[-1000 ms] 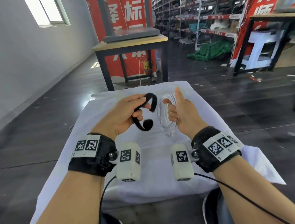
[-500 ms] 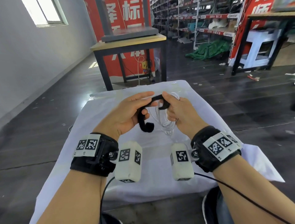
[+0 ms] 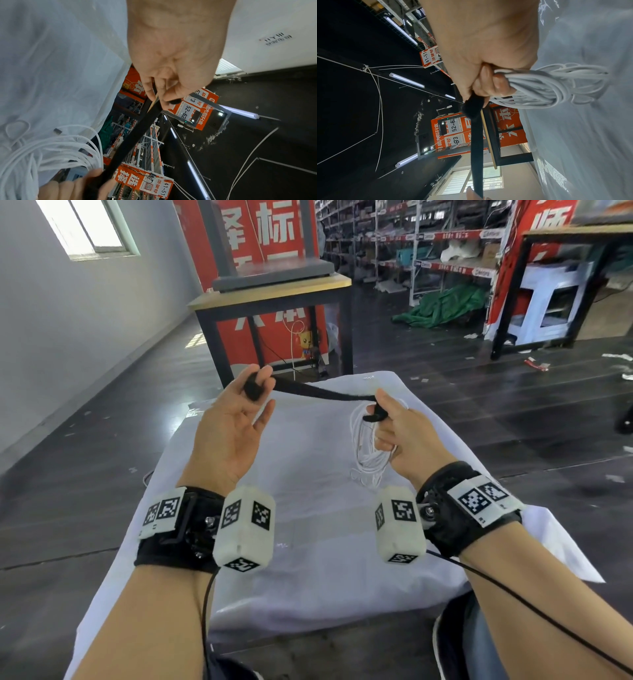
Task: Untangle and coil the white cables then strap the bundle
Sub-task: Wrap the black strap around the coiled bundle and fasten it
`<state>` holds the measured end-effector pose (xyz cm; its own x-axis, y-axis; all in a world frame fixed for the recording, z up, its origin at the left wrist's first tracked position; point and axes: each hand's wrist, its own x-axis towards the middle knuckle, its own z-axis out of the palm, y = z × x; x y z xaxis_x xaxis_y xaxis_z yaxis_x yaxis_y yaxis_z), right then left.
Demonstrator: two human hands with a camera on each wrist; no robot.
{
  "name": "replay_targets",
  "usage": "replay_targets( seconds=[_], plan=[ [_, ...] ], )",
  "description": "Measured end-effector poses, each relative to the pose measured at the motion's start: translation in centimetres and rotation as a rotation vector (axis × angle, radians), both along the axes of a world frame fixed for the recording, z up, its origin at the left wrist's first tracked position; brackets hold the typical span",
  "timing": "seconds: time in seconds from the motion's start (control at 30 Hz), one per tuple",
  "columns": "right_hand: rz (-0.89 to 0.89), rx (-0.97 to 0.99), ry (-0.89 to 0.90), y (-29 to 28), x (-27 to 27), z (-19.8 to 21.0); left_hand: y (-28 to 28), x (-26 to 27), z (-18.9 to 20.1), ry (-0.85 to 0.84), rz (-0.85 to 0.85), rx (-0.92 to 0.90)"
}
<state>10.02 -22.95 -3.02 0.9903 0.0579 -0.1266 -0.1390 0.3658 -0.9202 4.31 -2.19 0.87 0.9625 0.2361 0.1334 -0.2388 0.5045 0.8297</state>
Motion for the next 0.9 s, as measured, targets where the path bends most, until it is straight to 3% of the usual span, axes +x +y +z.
replay_targets(
  seconds=[0.2,0.27,0.53,0.67,0.8,0.9],
  plan=[
    [0.064,-0.046,-0.021,0.3,-0.1,0.2,0.7,1.0,-0.6,0.067,0.355,0.060],
    [0.095,-0.063,-0.026,0.4,-0.1,0.4,1.2,1.2,-0.8,0.071,0.398,0.103],
    [0.438,-0.118,-0.063,0.6,-1.3,1.4,0.0,1.6,-0.8,0.170,0.396,0.551],
    [0.571,-0.204,-0.070,1.0,-1.6,1.5,-0.6,1.5,-0.4,0.164,0.387,0.633],
    [0.697,-0.293,-0.067,1.4,-2.1,1.7,-1.9,1.5,-0.1,0.103,0.324,0.726],
    [0.767,-0.331,-0.089,1.6,-2.3,1.6,-3.0,1.4,0.0,0.103,0.168,0.844]
  ],
)
